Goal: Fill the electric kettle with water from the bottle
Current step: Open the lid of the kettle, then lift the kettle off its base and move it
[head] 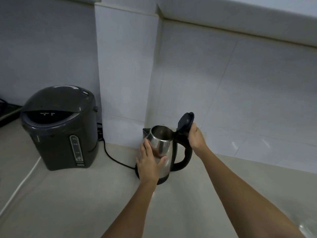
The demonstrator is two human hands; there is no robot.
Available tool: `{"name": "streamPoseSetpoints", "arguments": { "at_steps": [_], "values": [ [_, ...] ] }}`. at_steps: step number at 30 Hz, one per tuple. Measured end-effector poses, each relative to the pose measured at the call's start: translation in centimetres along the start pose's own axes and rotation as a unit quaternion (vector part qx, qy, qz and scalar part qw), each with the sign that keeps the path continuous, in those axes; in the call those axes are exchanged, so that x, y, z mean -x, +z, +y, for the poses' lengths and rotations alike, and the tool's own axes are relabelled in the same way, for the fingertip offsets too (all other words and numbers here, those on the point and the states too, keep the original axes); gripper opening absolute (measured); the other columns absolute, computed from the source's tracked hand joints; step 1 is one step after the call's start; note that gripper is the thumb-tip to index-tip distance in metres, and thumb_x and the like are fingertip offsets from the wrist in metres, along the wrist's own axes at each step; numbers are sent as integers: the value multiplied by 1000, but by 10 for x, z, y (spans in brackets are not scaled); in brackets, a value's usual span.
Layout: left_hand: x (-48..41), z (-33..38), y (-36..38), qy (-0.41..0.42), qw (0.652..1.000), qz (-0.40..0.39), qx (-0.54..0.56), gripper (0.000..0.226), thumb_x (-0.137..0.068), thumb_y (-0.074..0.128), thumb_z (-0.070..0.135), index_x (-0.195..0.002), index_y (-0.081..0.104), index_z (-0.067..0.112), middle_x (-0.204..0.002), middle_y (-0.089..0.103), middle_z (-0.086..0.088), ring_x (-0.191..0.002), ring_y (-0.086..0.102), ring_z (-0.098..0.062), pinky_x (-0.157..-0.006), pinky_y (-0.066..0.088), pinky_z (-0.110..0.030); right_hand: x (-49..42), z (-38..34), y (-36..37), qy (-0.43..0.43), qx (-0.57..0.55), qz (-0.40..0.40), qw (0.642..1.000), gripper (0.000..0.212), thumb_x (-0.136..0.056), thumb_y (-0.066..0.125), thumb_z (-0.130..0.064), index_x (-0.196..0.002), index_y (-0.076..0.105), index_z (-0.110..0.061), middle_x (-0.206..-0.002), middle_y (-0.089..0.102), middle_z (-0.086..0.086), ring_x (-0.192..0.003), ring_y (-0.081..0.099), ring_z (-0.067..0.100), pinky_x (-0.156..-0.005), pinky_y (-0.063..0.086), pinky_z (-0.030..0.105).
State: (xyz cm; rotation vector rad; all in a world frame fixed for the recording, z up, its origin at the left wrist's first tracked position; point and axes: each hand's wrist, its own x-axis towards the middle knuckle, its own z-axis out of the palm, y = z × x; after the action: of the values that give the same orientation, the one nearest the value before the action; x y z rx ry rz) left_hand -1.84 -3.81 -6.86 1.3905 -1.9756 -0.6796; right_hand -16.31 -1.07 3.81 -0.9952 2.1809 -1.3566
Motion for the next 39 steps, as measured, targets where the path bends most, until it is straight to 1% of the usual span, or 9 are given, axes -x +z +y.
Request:
{"name": "streamPoseSetpoints", "arguments": {
  "at_steps": [6,10,15,19,21,24,28,31,39],
  "values": [
    [0,-2,1,4,1000,9,-3,104,-84,60,57,-154,-4,15,-162,9,-8,-149,14,-21,-117,24,-48,14,28,-13,25,-120,-21,992,40,-103,21,-22,-95,60,-27,-103,67,2,-100,62,14,-100,45,38],
    [5,-1,1,9,999,33,-4,103,-82,64,55,-155,6,13,-160,19,-10,-146,25,-23,-113,29,-51,23,39,-12,39,-186,-32,981,42,-103,23,-34,-100,64,-23,-106,68,8,-99,61,12,-104,42,41],
    [-1,-9,3,15,998,65,-11,108,-70,74,57,-151,24,6,-145,42,-15,-131,44,-30,-105,37,-43,28,53,-1,30,-244,-19,969,47,-100,24,-51,-103,67,-33,-109,68,-11,-98,59,-1,-85,42,23],
    [-7,-15,5,-7,998,47,33,113,-66,78,57,-152,22,9,-142,37,-13,-129,41,-29,-110,35,-40,31,67,9,-12,-146,24,989,25,-99,45,-30,-116,61,-19,-104,65,-6,-101,58,14,-86,42,24],
    [-9,-18,6,-5,996,50,80,113,-62,82,53,-151,24,13,-143,36,-11,-130,40,-29,-110,37,-43,30,73,11,-24,-51,24,998,32,-93,58,-21,-124,53,-19,-101,62,-4,-99,57,17,-86,41,26],
    [-11,-22,7,-18,989,22,147,114,-59,85,51,-149,22,21,-147,38,-3,-134,39,-25,-109,40,-47,25,73,12,-6,68,33,997,35,-92,60,-25,-123,51,-14,-99,60,2,-94,58,22,-81,44,30],
    [-17,-22,2,-52,986,-13,156,110,-55,82,62,-142,26,23,-140,49,-2,-127,49,-29,-101,48,-47,18,72,12,18,47,44,998,29,-93,59,-26,-116,56,-8,-97,61,5,-94,60,26,-77,43,30],
    [-19,-19,-2,-52,986,-19,155,102,-59,83,56,-140,32,19,-134,54,-2,-124,52,-26,-98,48,-40,20,72,13,12,22,57,998,28,-91,62,-25,-115,58,-10,-96,62,4,-94,60,24,-79,43,29],
    [-15,14,-11,-19,992,6,125,96,-62,81,57,-138,35,19,-129,59,-2,-119,57,-27,-95,49,-39,19,64,-17,-11,0,66,998,30,-90,64,-28,-115,60,-10,-98,63,2,-91,57,19,-82,44,29]
  ]
}}
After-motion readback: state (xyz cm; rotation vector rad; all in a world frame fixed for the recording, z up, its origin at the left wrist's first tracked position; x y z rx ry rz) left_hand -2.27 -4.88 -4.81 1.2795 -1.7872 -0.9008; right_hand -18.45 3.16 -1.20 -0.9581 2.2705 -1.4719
